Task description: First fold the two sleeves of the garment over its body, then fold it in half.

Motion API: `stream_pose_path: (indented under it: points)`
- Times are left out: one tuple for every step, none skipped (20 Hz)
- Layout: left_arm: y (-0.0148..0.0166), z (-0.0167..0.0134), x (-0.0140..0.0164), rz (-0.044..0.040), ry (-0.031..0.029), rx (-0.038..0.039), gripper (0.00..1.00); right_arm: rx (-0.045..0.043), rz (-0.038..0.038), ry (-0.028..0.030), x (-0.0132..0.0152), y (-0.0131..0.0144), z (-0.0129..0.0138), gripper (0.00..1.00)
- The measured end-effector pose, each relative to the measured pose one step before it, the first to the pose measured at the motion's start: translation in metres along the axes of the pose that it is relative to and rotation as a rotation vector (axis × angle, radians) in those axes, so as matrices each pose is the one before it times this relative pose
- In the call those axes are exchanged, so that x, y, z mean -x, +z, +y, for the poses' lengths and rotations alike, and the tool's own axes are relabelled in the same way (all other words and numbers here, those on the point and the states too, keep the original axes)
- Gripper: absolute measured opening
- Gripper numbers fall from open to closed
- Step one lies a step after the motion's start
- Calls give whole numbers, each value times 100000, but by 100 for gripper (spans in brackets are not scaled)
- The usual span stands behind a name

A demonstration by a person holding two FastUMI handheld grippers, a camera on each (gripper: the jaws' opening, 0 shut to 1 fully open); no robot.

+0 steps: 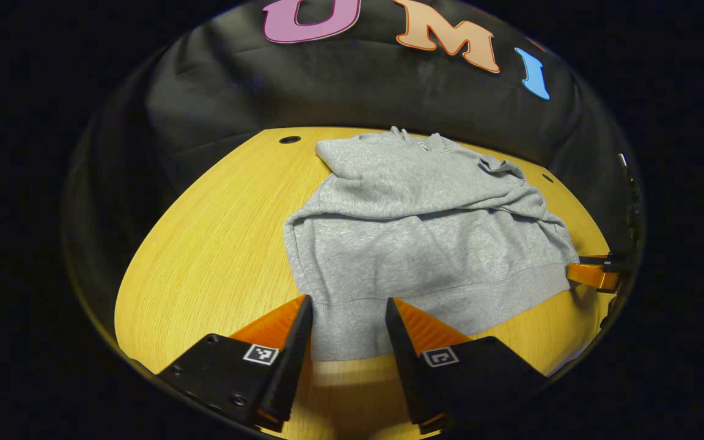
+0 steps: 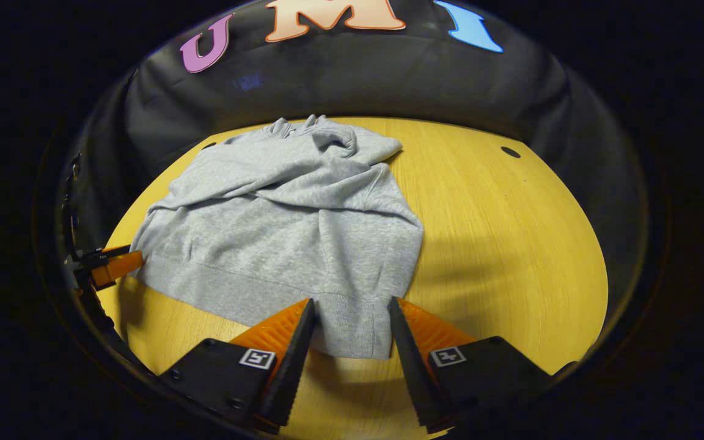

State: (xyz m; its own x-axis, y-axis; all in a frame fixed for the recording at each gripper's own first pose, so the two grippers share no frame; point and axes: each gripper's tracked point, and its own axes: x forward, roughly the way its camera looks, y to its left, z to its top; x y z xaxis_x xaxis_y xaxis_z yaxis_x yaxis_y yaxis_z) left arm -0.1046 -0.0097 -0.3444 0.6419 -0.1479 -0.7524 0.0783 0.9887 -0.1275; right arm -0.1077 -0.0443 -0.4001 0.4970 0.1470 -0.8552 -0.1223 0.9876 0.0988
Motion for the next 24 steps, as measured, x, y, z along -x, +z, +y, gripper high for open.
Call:
stream_pose_path:
  points:
    - [50, -338, -203, -51, -1862, -85, 65, -41, -59, 1316, -95, -155, 657, 61]
    - [160, -349, -251, -610, -1667, 376, 52, -346, -809, 1237, -111, 150, 543, 45]
    - [172, -395, -46, -305, -2364, 1324, 43, 154, -911, -388, 219, -185, -11, 23]
    - [174, -230, -208, -767, -893, 2511, 22, 135, 1369, 1008, -123, -118, 103, 20]
    - [-119, -109, 16, -228, -1148, 2334, 16, -1924, 963, 1271, 45, 49, 180, 20]
    - [34, -108, 120, 143, -1174, 1485, 7, -1462, 1231, 1586, 257, -102, 116, 11]
    - [-98, -1, 13, 798, -1097, 1846, 5, -1178, 1835, 1620, -41, -327, 29, 11]
    - [-79, -23, 113, 1011, -907, 1083, 1, -679, 1037, 1364, 203, -112, 95, 11]
    - [-21, -35, 17, 669, -712, 163, 1, 425, 706, 856, 190, -176, 107, 11]
    - [-46, 75, 87, 564, -404, -298, 0, 929, 37, 238, 325, -161, 90, 11]
    - [87, 72, -129, 597, 63, 132, 3, 980, 164, 136, 285, -293, 62, 11]
    - [30, 140, 36, 586, 186, 176, 0, 836, 561, 364, 316, -331, 123, 11]
    - [65, 133, -151, 371, 137, -15, 0, 585, 558, 522, 372, -343, 226, 11]
    - [82, 143, 2, 310, -125, -332, 0, 408, 553, 595, 349, -289, 141, 11]
    - [57, 31, -166, -106, -84, -207, 0, 198, 190, 354, 362, -330, 124, 11]
    - [137, 108, -55, 539, 173, 238, 0, -286, 62, 13, 288, -139, 52, 11]
    - [-78, 45, 117, 1065, 649, 356, 0, -780, 71, -471, 165, -24, -1, 11]
    - [117, 114, 318, 1326, 870, 458, 0, -875, -1909, -1259, 271, 467, -75, 11]
    - [-63, -269, 108, 667, 260, 666, 0, -1056, -2490, 121, 361, 929, -399, 5]
    - [193, -77, 290, -169, 120, 547, 0, -801, -2038, 231, 693, 656, 131, 5]
    - [260, -183, 217, -53, -472, 565, 0, -1613, -891, 1657, 251, 451, 451, 5]
    - [403, -254, 345, 35, -745, 555, 0, -1738, -827, 1345, 214, 532, 277, 5]
    - [230, -33, 336, 566, -109, 894, 0, -2668, -621, 834, 398, 868, 157, 5]
    - [582, -206, 1, -27, -739, 1296, 0, -3182, -1445, 1705, -13, 1008, 363, 5]
